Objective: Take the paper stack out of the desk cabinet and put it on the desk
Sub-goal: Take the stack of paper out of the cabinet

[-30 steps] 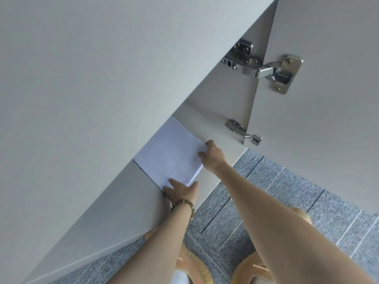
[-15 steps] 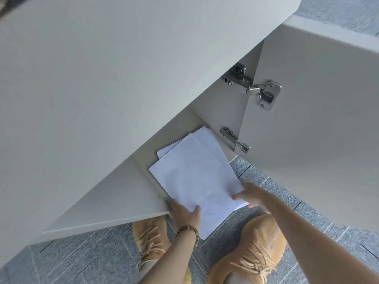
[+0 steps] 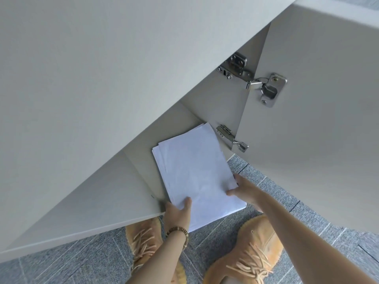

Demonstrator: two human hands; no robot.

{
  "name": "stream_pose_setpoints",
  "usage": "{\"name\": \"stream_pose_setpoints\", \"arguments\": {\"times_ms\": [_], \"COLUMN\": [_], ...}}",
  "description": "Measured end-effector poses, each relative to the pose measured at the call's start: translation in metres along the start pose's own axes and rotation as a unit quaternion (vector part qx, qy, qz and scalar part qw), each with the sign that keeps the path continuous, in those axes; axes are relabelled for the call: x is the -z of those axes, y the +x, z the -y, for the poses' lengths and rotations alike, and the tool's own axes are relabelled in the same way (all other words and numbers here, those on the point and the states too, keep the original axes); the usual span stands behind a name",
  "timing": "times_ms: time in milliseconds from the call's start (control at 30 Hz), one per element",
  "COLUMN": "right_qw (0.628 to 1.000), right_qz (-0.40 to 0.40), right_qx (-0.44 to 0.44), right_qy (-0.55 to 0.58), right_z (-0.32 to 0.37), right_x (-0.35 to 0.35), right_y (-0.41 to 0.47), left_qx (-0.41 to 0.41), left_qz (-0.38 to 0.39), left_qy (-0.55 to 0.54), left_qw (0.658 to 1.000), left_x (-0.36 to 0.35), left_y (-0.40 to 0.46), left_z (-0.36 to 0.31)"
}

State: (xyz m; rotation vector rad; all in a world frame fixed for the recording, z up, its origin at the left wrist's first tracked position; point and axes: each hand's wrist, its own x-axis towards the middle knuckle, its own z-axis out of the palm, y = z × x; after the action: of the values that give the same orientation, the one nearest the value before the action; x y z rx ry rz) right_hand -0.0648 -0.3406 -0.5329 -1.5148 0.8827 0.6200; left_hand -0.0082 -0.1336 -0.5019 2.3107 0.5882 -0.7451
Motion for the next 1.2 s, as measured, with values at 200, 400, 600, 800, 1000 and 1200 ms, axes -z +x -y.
{"name": "stream_pose_setpoints", "arguments": {"times_ms": [200,400,600,800,1000,1200], "right_qw": [0.997,0.994,0.990,0.987,0.976,0.957], "right_qz": [-0.049,-0.109,-0.133,-0.153,-0.201,-0.257], "right_qx": [-0.012,-0.005,-0.007,0.010,0.041,0.094], "right_qy": [0.059,0.029,0.043,0.047,0.067,0.097], "right_z": [0.014,0.026,0.039,0.048,0.063,0.068], "right_x": [-0.006,-0.022,-0.026,-0.020,-0.017,-0.019], "right_y": [0.015,-0.007,-0.092,-0.228,-0.393,-0.529], "left_qx": [0.079,0.051,0.002,-0.015,-0.032,-0.115], "left_qz": [0.085,0.159,0.178,0.204,0.249,0.318], "left_qy": [-0.163,-0.157,-0.139,-0.123,-0.154,-0.172], "left_qw": [0.980,0.973,0.974,0.971,0.956,0.925], "left_x": [0.000,0.016,0.063,0.126,0.190,0.256], "left_y": [0.018,0.010,-0.051,-0.167,-0.283,-0.393], "left_z": [0.007,0.008,0.001,-0.003,0.005,0.009]}}
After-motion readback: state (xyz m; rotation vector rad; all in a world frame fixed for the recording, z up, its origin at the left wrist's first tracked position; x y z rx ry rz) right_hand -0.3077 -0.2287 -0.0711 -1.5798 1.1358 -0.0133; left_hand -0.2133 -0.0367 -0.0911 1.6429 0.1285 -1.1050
